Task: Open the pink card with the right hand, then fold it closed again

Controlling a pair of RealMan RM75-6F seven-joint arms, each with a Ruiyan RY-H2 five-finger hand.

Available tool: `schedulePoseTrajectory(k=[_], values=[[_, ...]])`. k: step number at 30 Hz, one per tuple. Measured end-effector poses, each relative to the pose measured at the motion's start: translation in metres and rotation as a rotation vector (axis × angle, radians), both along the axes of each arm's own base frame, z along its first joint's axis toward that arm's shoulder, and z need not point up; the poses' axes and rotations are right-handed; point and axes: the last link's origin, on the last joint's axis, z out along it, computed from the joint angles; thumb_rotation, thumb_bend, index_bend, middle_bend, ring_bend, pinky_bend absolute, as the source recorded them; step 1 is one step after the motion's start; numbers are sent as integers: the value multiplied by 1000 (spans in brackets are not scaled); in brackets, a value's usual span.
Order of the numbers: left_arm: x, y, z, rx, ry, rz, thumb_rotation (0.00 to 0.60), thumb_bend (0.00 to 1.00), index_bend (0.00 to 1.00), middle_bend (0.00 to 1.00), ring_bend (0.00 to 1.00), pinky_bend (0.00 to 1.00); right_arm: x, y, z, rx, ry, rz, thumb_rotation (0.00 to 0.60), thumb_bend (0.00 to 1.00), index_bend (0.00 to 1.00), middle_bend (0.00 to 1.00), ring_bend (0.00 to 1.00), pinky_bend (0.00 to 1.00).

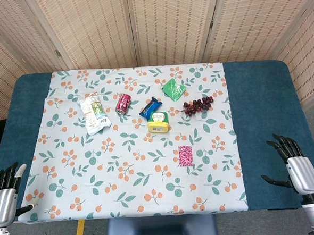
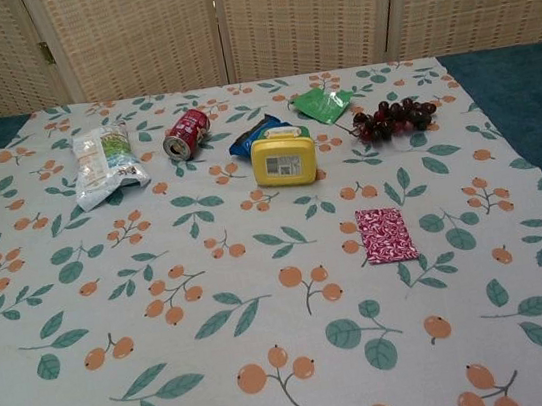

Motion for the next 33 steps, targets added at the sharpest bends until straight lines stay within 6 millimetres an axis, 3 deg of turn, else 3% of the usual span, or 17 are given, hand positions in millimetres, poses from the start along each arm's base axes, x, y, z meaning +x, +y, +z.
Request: schedulePoseTrajectory(k=[22,33], values=[[0,-2,1,-7,2,0,600,213,69,0,43,0,-2,1,0,4,-11,-4,564,101,155,72,0,0],[-2,-2,0,-12,0,3,600,213,81,0,43,0,14,-8,-9,71,-46,39,562,103,155,72,0,0]])
